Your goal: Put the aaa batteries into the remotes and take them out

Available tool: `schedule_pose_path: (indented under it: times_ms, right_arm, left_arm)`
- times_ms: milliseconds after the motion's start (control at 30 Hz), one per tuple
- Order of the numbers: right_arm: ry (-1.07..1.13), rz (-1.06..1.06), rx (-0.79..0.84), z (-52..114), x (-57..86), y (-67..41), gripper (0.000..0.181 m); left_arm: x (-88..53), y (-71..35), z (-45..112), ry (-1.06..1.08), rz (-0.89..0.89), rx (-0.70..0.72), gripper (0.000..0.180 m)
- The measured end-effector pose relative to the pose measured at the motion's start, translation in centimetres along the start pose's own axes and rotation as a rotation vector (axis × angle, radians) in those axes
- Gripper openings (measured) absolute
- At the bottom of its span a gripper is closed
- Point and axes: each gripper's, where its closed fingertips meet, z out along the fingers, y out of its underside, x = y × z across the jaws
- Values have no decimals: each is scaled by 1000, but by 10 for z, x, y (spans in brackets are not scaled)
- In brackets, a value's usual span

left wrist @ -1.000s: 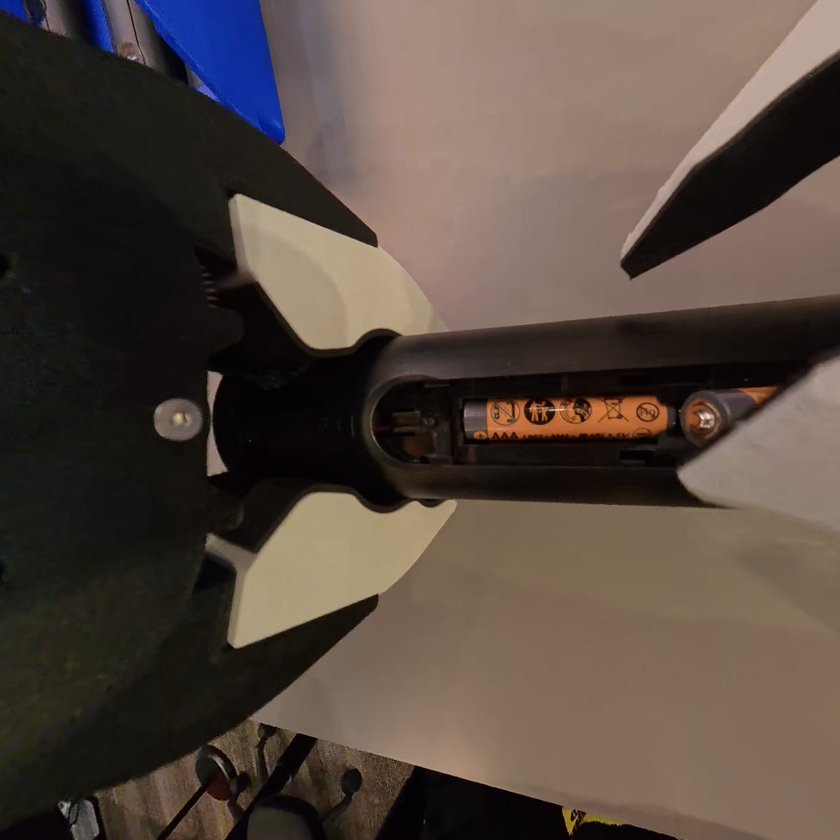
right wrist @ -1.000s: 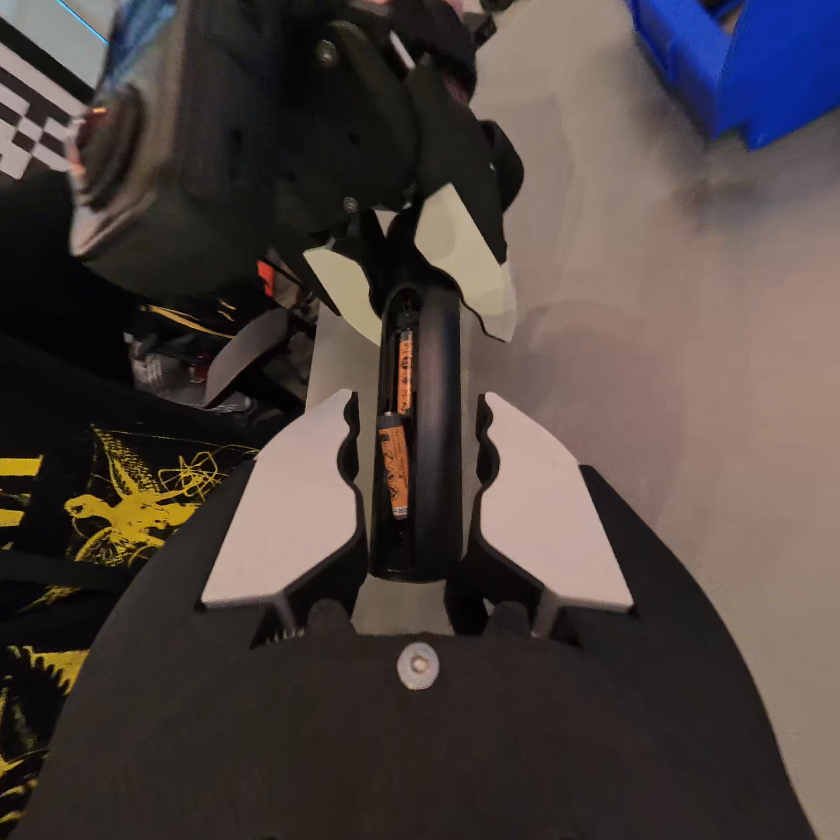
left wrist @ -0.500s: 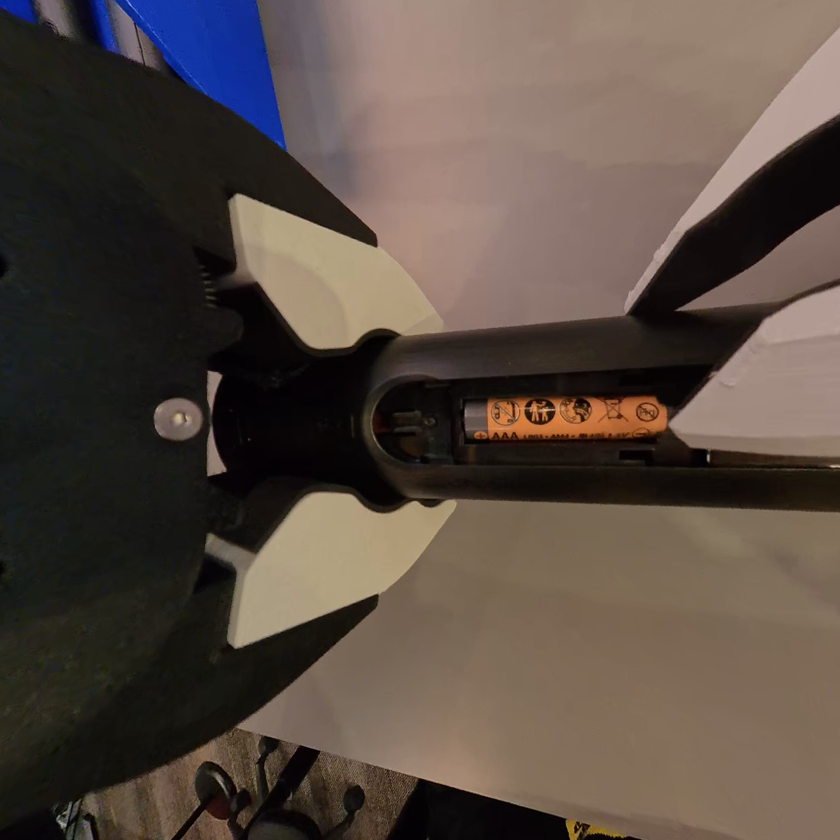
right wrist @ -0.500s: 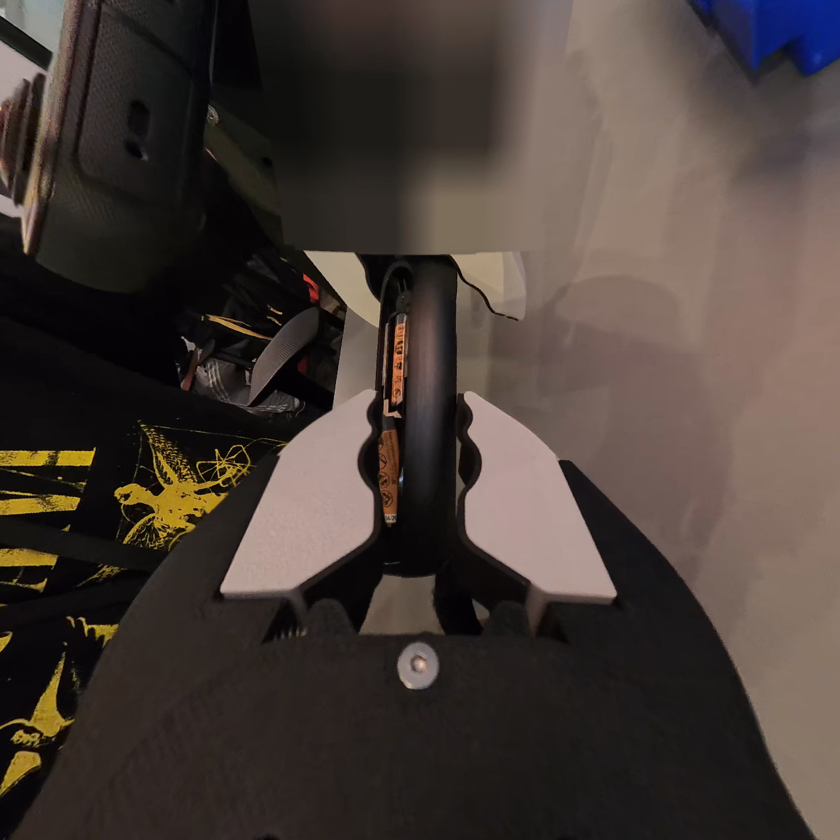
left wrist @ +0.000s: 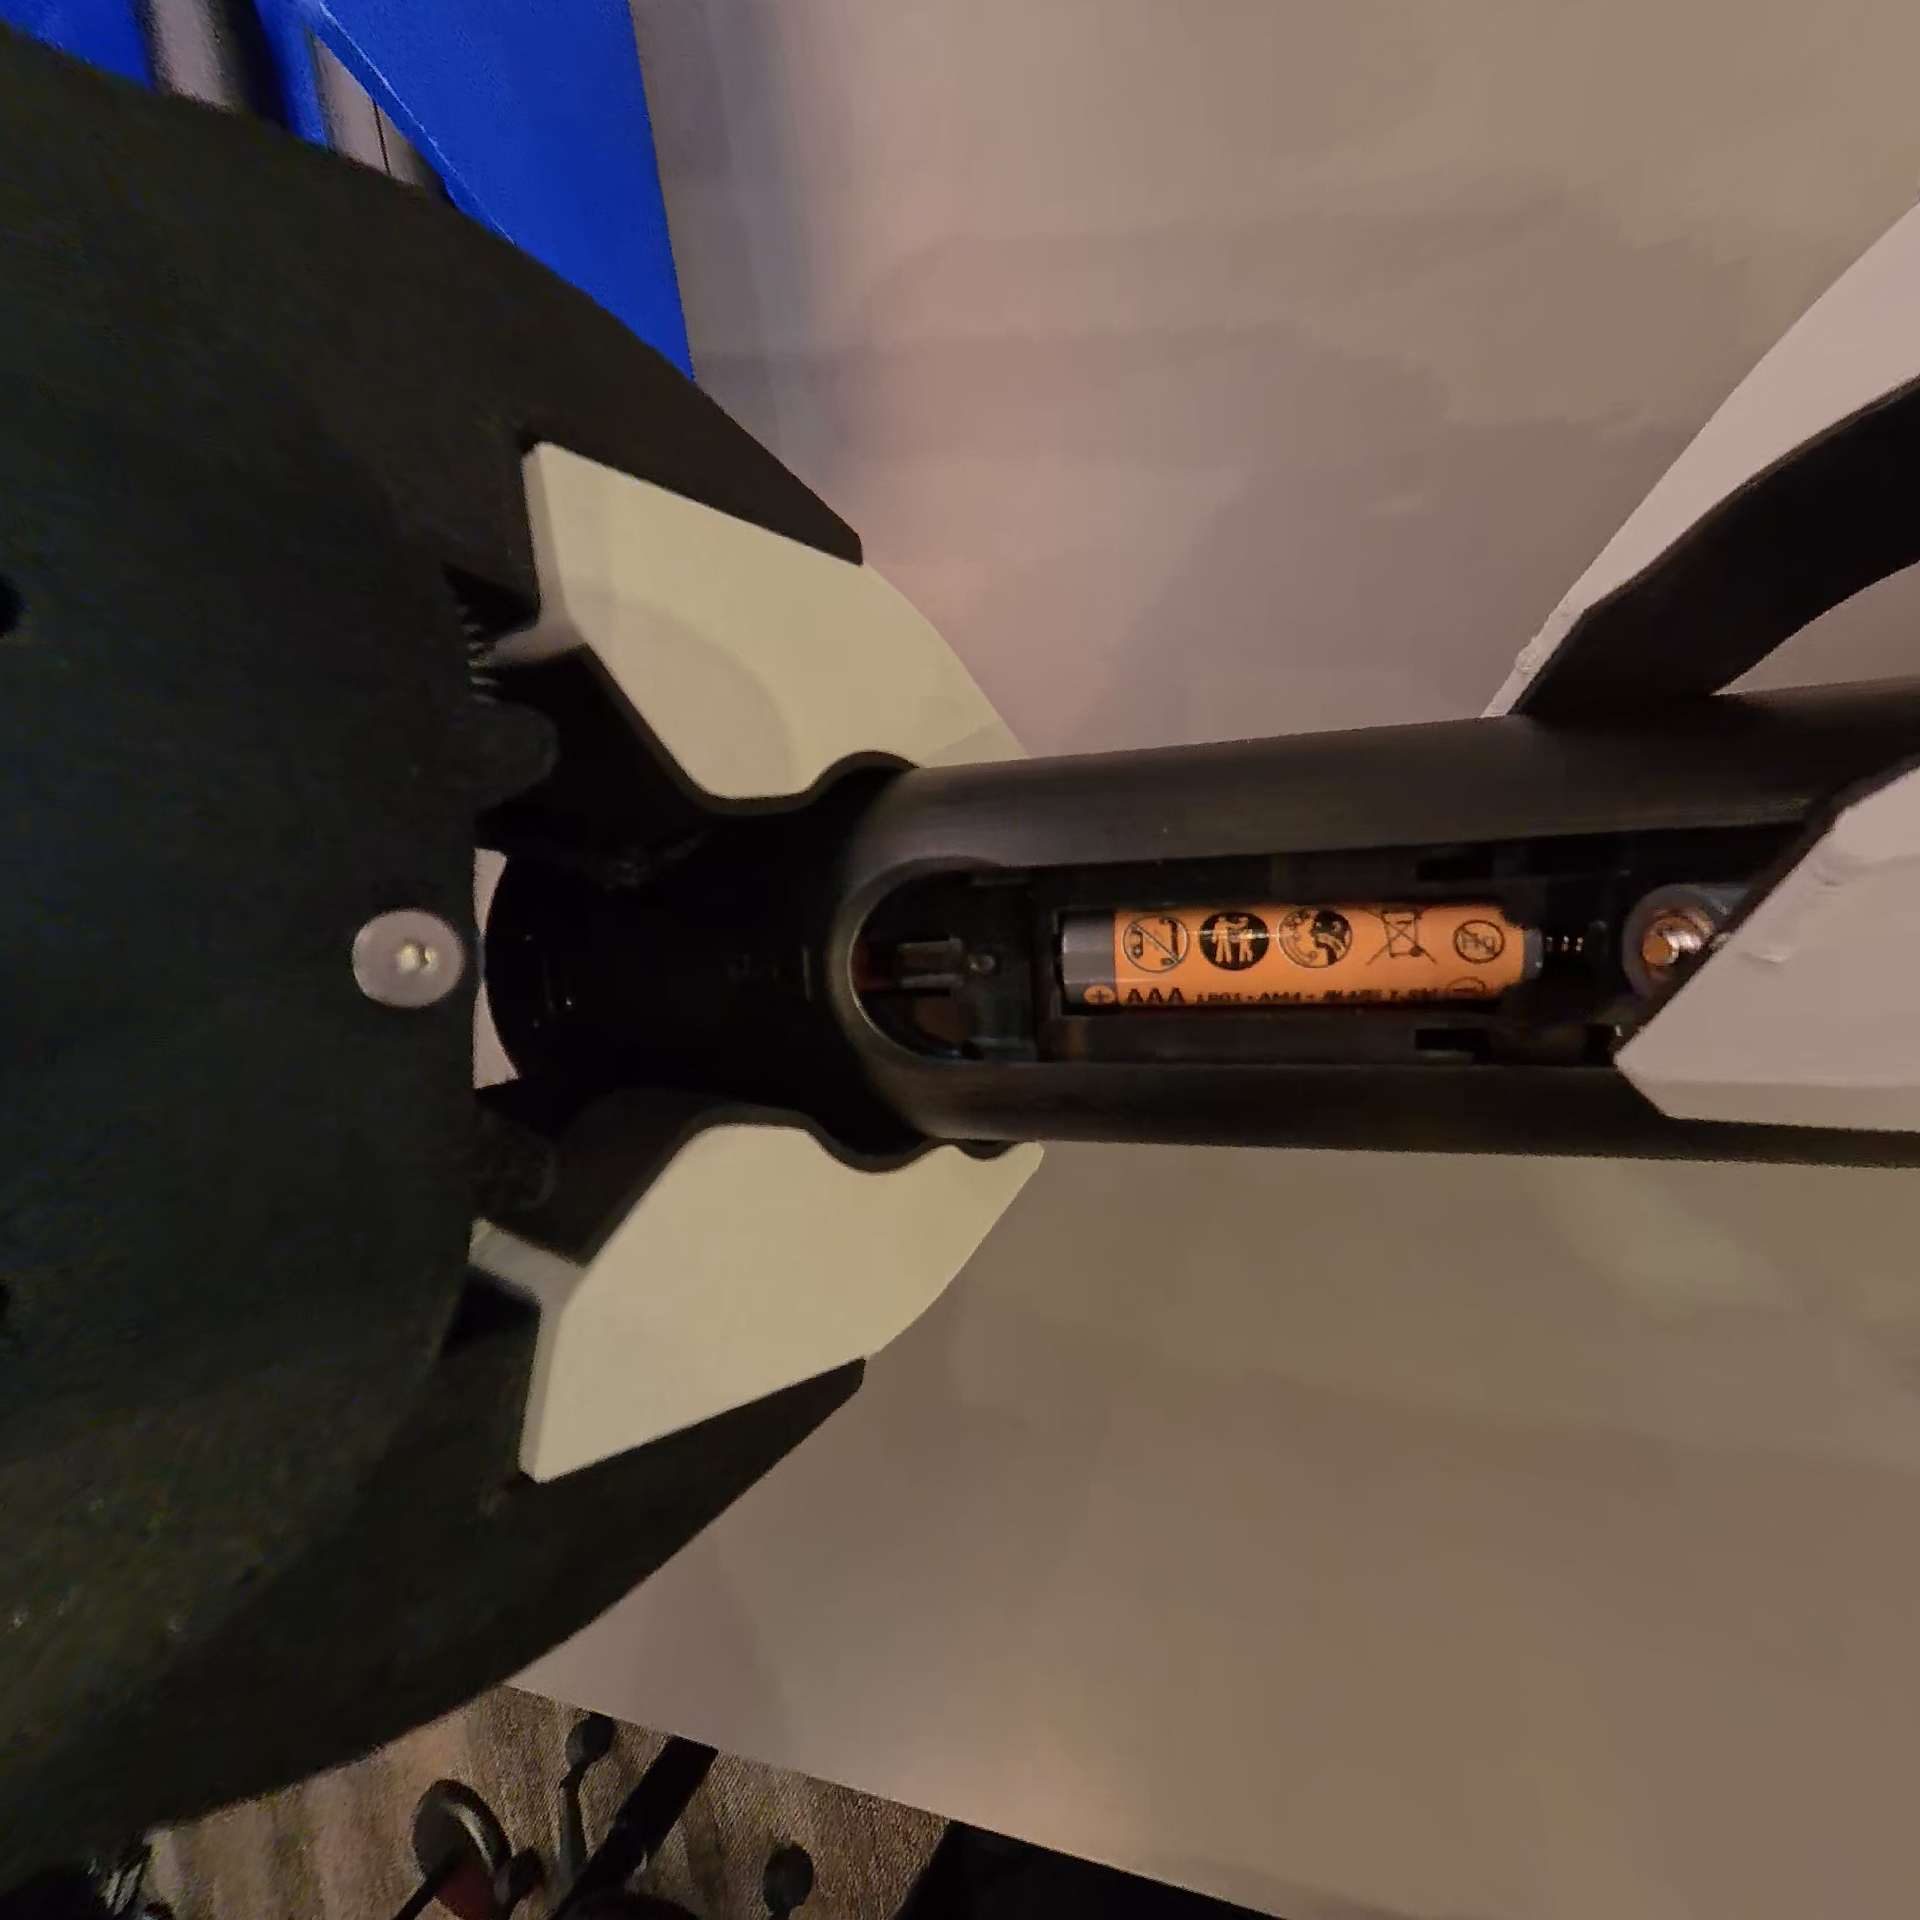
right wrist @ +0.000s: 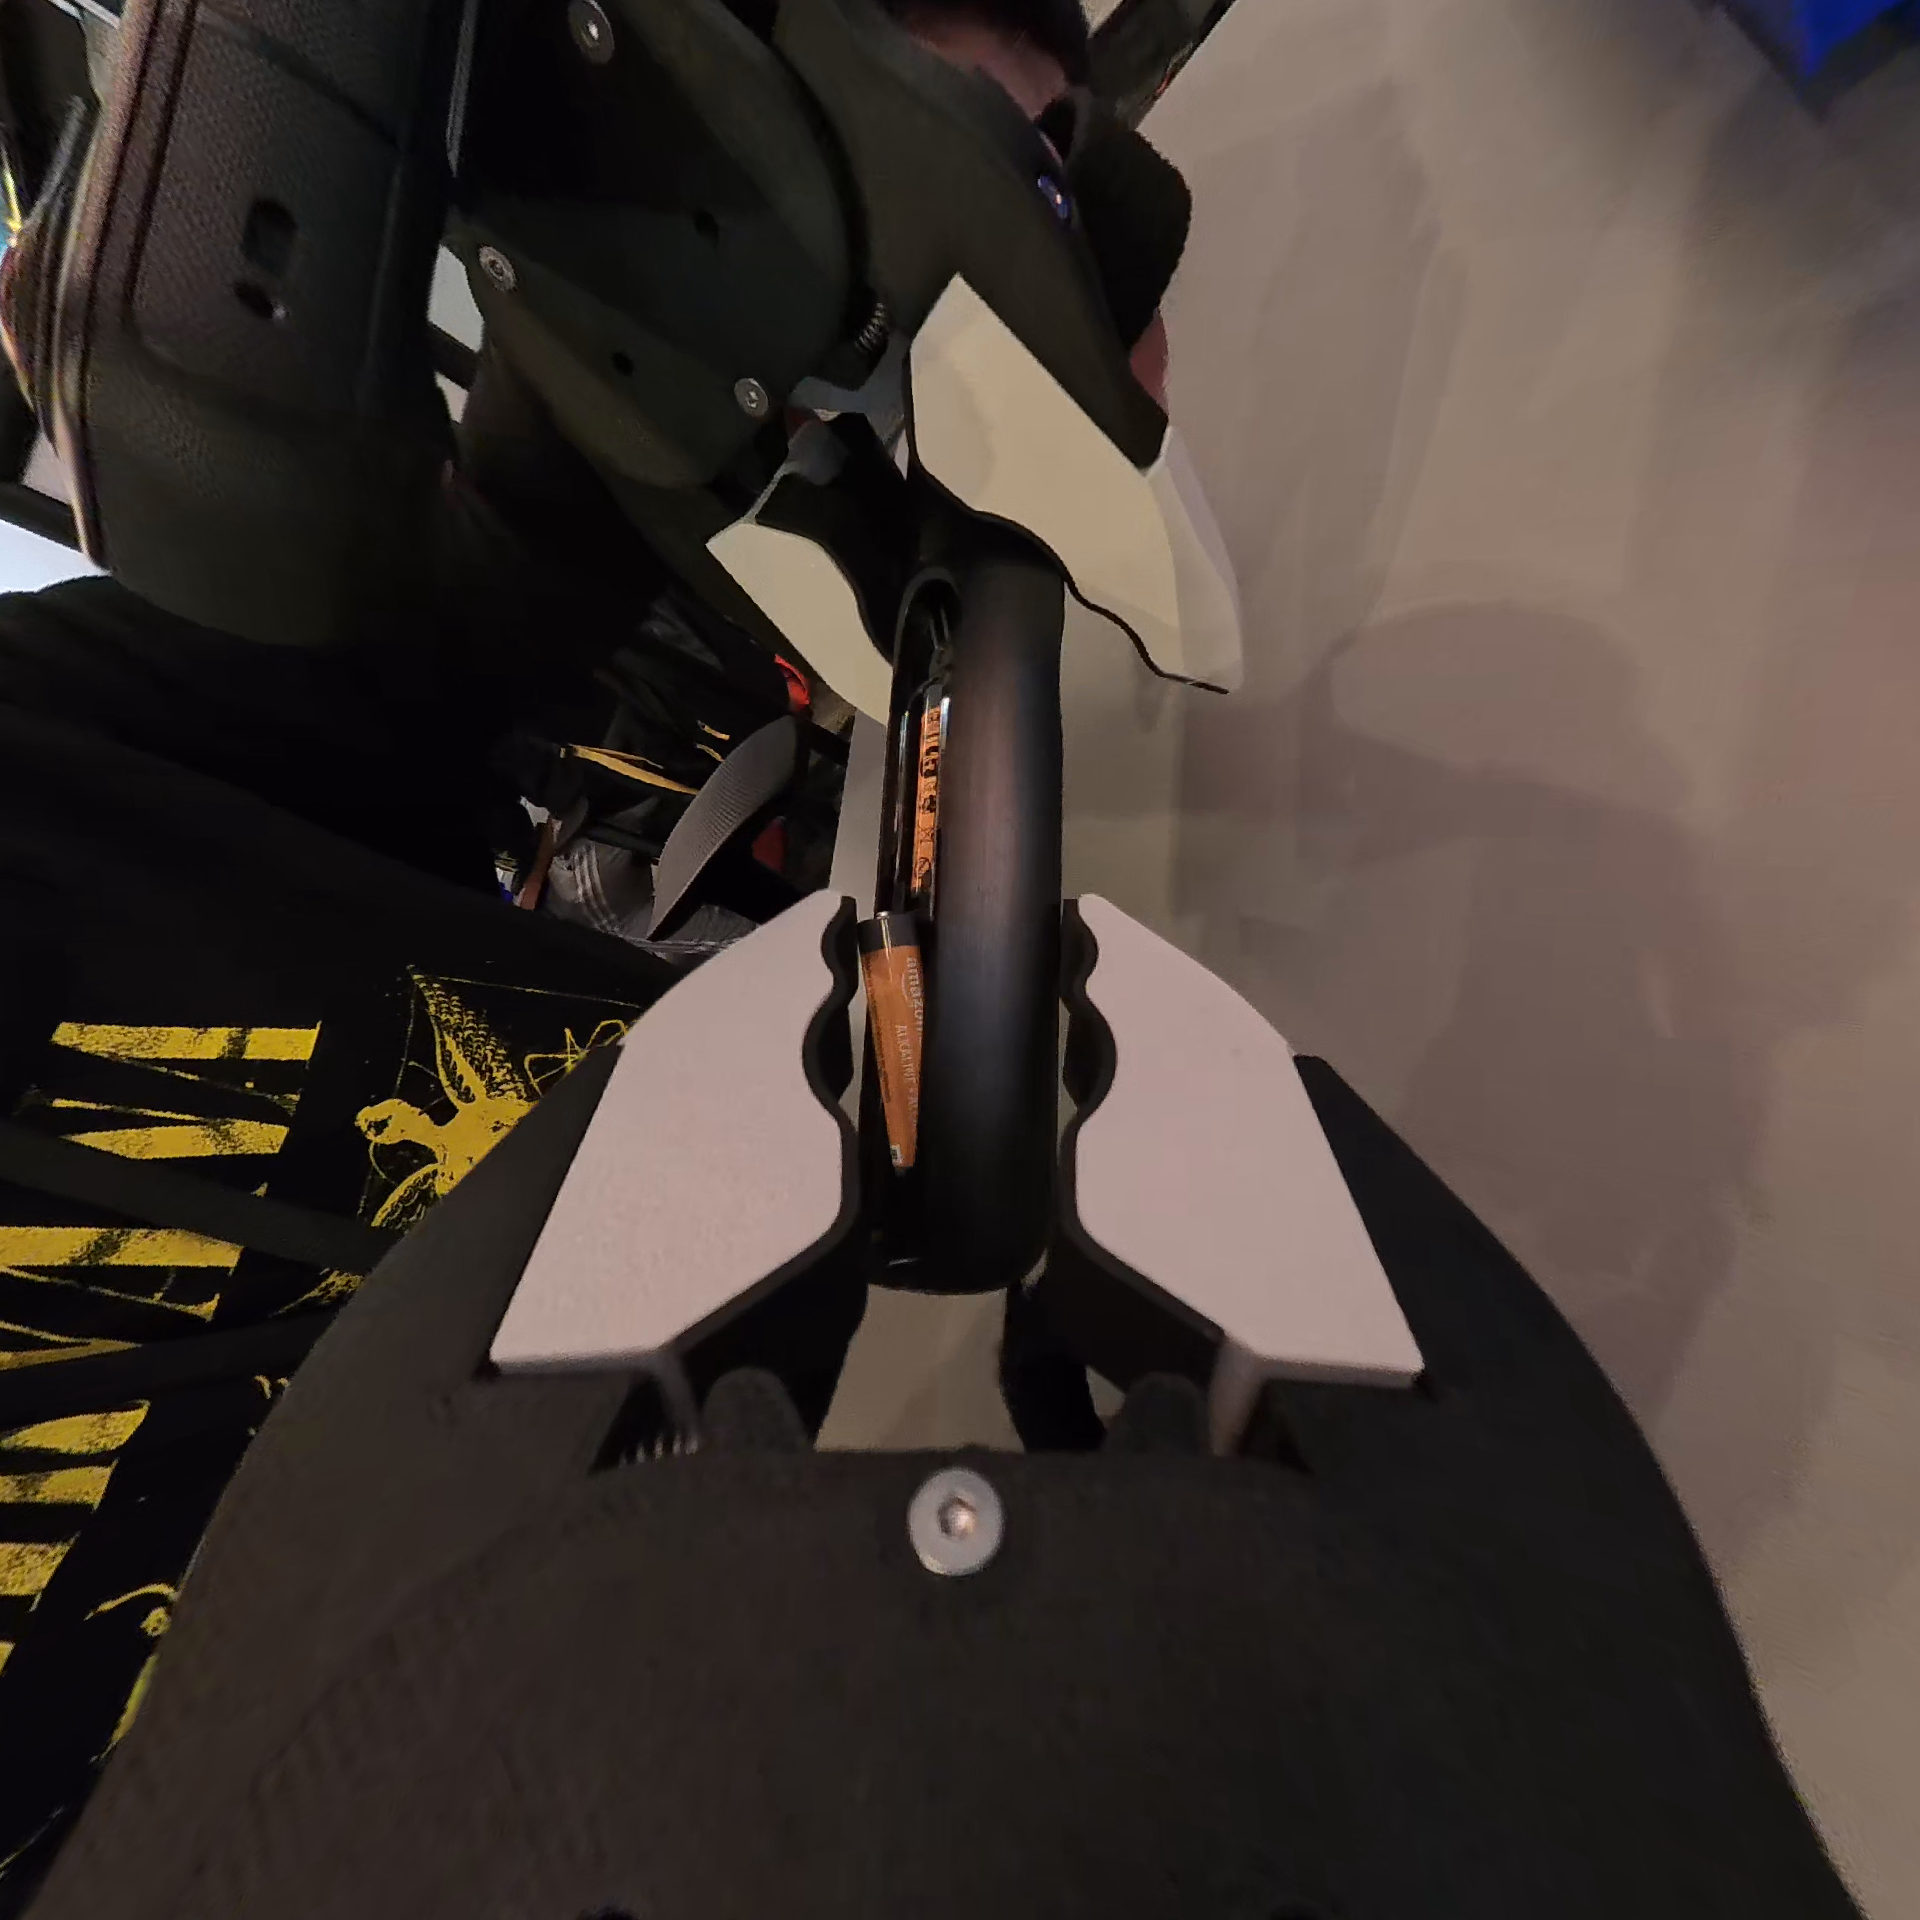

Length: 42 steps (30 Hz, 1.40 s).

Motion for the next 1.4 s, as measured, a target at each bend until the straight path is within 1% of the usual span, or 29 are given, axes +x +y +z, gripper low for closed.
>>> schedule_pose_path:
  times_ms: [267,333,400,633,667,700,767,900,933,967,1000,1100,1133,1167,1267,1400]
  right_arm:
    - [-46,34,31,-1,-2,-4,37]
    - [-69,52,60,-1,-3,-7,37]
    - [-75,62,73,-2,-2,-8,34]
    - [-60,49,49,-2,-2,-4,33]
    - [-49,44,55,-3,-1,-5,32]
    - [-53,47,58,-4,0,-5,25]
    - [-52,37,64,-6,0,-6,22]
    - [-47,10,60,-6,-1,-4,23]
    - [-67,11,67,-6,-3,-5,27]
    - [-88,15,69,-6,-5,-6,39]
    - [-105,21,66,-6,-8,-6,47]
    - [-93,27,55,-4,-5,-4,44]
    - [-94,23,53,-4,-5,-4,37]
    - [-96,20,53,-4,-6,-4,34]
    - [-94,15,52,-5,-7,-4,35]
    - [-89,14,11,-2,-5,3,36]
  left_arm:
    - [0,1,-2,0,-1,-2,60]
    - [0,0,-2,-1,-1,4,60]
    - [0,0,-2,-4,0,2,60]
    - [1,-1,0,-8,9,2,60]
    - [0,-1,-1,-16,12,6,60]
    - [1,-4,-2,-14,18,24,60]
    - [-1,-6,-3,-29,21,29,60]
    - [0,-6,-2,-26,24,23,60]
    - [0,-4,-1,-31,25,14,60]
    - [-2,-3,-1,-36,21,4,60]
    - [-3,-2,0,-36,18,2,60]
    - [0,-4,1,-23,24,11,60]
    - [0,-6,0,-24,26,13,60]
    - [0,-6,-1,-26,28,14,60]
    - [-1,-6,-2,-27,21,19,60]
    - [-6,-4,-5,-41,12,18,60]
